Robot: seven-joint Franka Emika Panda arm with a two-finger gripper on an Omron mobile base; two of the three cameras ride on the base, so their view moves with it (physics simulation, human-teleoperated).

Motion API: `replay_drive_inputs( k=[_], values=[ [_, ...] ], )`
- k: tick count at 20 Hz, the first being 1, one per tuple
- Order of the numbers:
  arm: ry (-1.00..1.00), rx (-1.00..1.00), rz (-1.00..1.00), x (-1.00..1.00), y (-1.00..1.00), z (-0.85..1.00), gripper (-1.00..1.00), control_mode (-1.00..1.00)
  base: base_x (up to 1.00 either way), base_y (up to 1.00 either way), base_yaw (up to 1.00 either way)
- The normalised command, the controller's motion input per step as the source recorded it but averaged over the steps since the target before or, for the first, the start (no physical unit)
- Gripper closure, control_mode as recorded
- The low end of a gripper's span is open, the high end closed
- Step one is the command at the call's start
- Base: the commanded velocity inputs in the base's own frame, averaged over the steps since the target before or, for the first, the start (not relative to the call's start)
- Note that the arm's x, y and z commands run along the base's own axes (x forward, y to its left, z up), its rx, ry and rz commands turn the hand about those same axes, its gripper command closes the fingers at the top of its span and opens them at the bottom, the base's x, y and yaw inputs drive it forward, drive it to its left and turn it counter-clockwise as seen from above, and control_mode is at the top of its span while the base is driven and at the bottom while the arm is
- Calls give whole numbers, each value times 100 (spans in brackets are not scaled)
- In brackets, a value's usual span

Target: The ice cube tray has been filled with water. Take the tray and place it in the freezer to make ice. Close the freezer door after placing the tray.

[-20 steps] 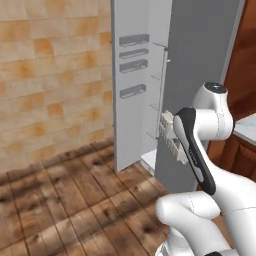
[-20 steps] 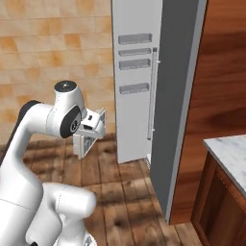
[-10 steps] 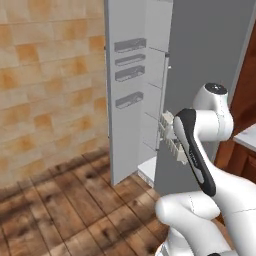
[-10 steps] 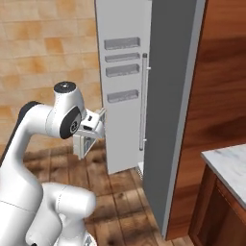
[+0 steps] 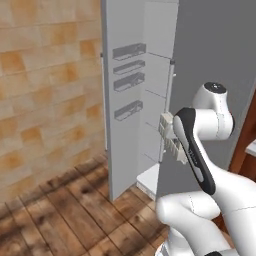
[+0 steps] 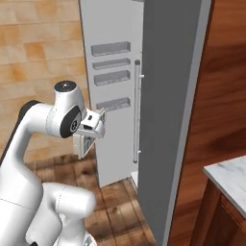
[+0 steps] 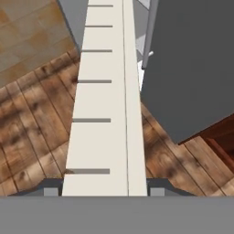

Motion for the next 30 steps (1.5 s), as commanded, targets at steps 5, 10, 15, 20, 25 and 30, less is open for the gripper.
replay_drive_inputs(
  k=[5,10,15,20,25,30],
  values=[
    [0,0,0,0,0,0,100,100,46,0,-25],
    [0,0,0,0,0,0,100,100,32,0,-25],
    [0,0,0,0,0,0,100,100,57,5,-23],
    [0,0,0,0,0,0,100,100,88,20,-14],
    [0,0,0,0,0,0,100,100,75,11,-12],
    [0,0,0,0,0,0,100,100,39,0,-19]
  ],
)
